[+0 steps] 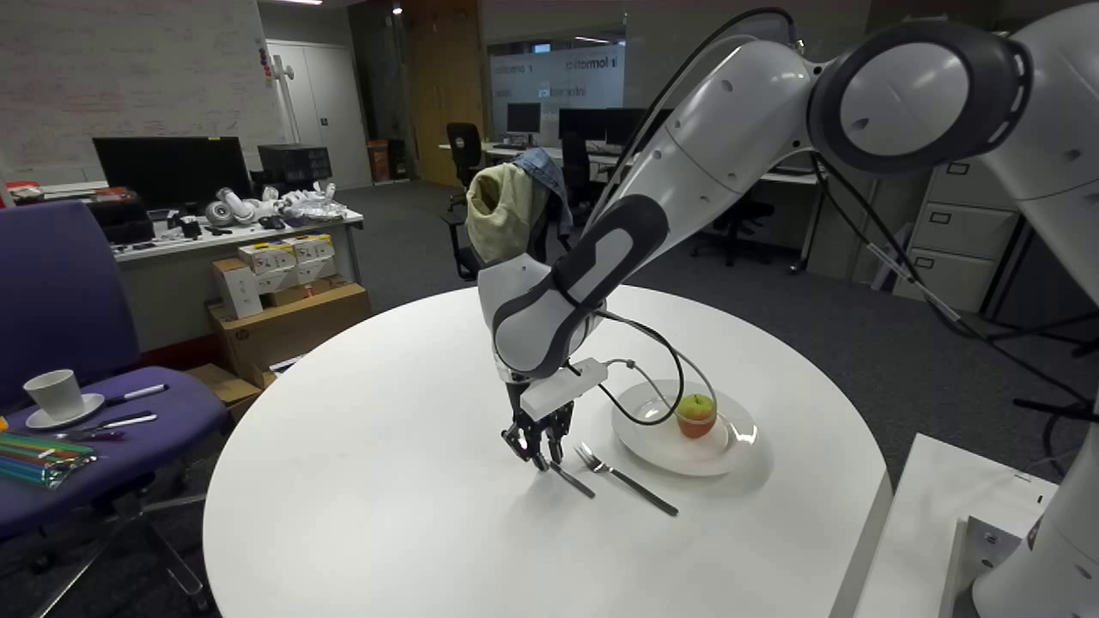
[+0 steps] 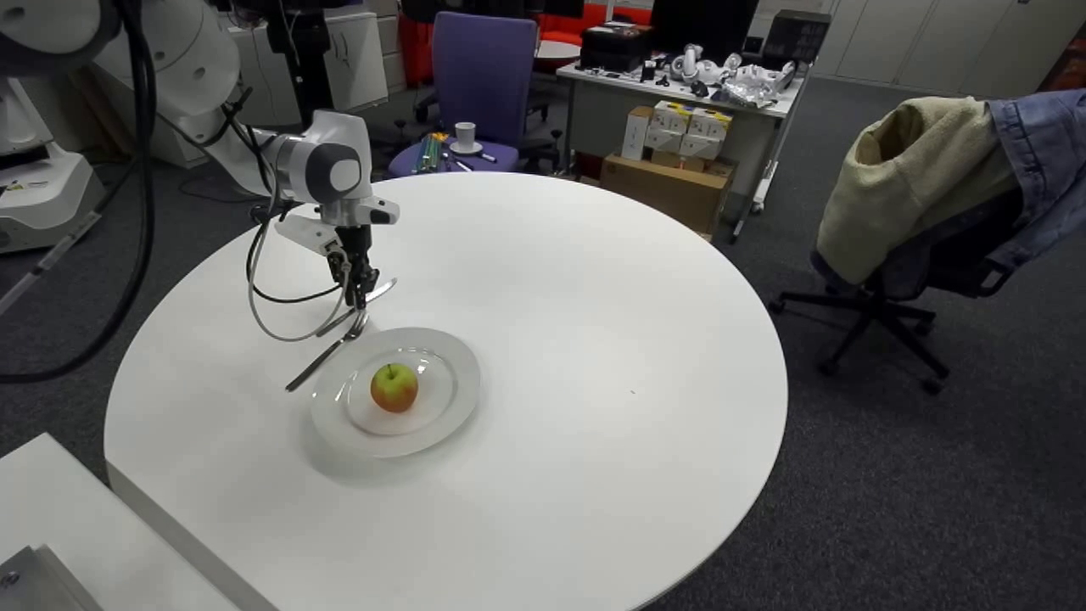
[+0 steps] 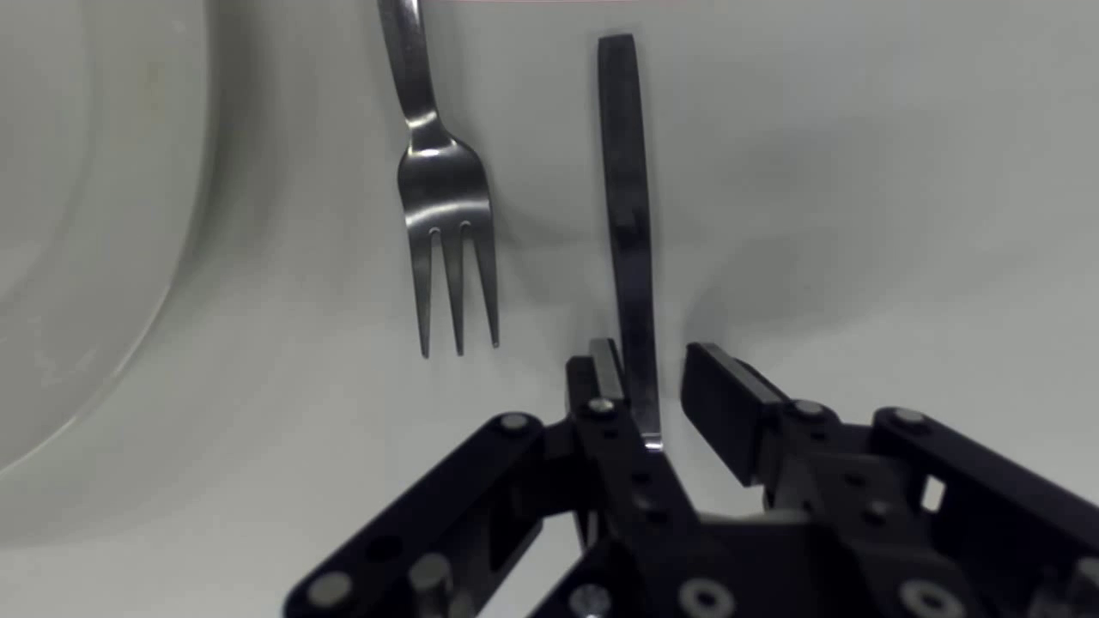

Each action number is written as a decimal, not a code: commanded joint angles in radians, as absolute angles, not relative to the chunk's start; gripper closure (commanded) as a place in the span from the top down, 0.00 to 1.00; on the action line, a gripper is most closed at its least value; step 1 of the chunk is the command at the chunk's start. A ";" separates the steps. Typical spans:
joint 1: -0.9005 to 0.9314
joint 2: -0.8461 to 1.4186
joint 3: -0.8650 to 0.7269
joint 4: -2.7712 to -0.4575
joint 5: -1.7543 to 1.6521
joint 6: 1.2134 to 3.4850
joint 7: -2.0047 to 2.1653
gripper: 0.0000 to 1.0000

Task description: Move the knife to the other side of the plate

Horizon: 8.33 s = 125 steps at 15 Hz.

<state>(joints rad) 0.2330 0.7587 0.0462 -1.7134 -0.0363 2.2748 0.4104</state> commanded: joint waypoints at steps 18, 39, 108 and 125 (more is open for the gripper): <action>0.198 0.761 0.054 -1.717 0.042 2.261 0.311 0.14; 0.224 0.674 0.041 -1.748 0.010 2.238 0.313 0.02; -0.104 0.332 -0.191 -2.173 -0.493 2.218 0.054 0.02; -0.139 0.494 -0.156 -2.108 -0.395 2.505 -0.073 0.02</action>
